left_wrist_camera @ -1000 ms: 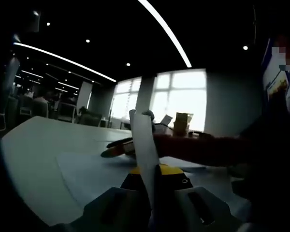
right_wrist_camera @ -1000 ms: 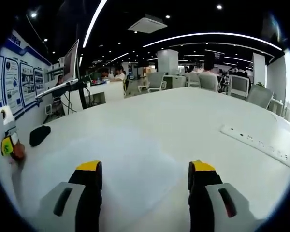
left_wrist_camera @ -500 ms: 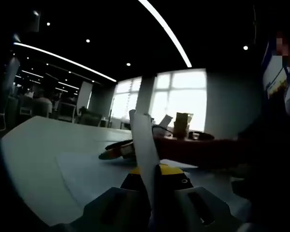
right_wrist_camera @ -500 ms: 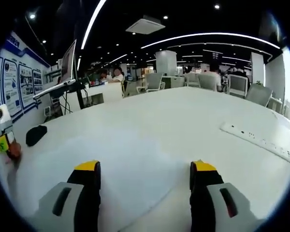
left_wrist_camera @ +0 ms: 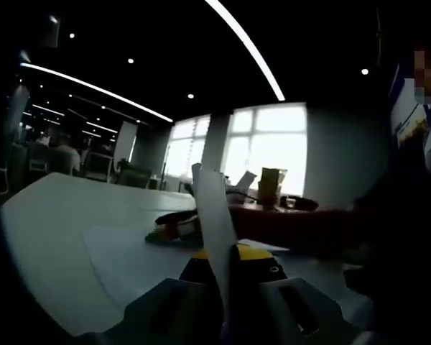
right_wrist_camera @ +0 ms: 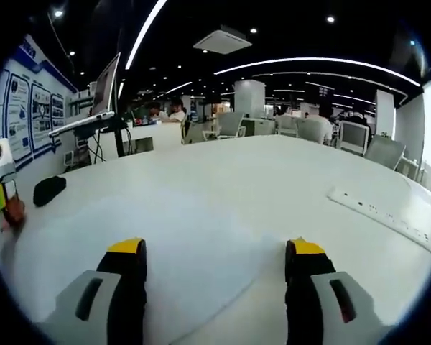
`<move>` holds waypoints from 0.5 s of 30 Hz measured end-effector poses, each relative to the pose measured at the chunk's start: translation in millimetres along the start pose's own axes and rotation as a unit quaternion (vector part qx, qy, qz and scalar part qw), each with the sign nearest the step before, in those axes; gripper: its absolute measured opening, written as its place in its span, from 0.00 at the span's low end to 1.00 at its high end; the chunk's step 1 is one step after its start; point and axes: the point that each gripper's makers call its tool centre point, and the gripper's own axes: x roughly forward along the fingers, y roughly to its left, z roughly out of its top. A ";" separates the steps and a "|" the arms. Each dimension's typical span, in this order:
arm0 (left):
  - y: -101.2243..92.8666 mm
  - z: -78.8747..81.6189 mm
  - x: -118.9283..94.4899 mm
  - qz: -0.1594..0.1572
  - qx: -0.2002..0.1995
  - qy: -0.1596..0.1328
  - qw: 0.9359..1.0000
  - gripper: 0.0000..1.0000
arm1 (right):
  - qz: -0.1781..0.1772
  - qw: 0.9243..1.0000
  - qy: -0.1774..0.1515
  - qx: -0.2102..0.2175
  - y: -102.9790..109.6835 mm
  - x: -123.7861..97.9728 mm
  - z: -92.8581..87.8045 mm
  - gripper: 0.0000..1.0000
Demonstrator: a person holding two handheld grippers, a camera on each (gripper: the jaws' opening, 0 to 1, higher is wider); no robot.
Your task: Organize the stack of printing papers by aligning and flattening the scattered papers on the table
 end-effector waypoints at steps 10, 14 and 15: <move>-3.0 -0.2 -1.1 0.002 0.000 0.000 1.000 0.06 | 0.000 1.000 -0.006 0.001 3.4 -1.1 1.4 0.69; -3.0 -0.4 -1.0 0.002 0.000 0.000 1.000 0.06 | 0.002 1.000 -0.010 0.003 -4.8 0.0 3.5 0.65; -3.0 -0.4 -1.0 0.002 0.000 0.000 1.000 0.06 | 0.001 1.000 -0.010 0.004 -6.3 -0.3 3.6 0.62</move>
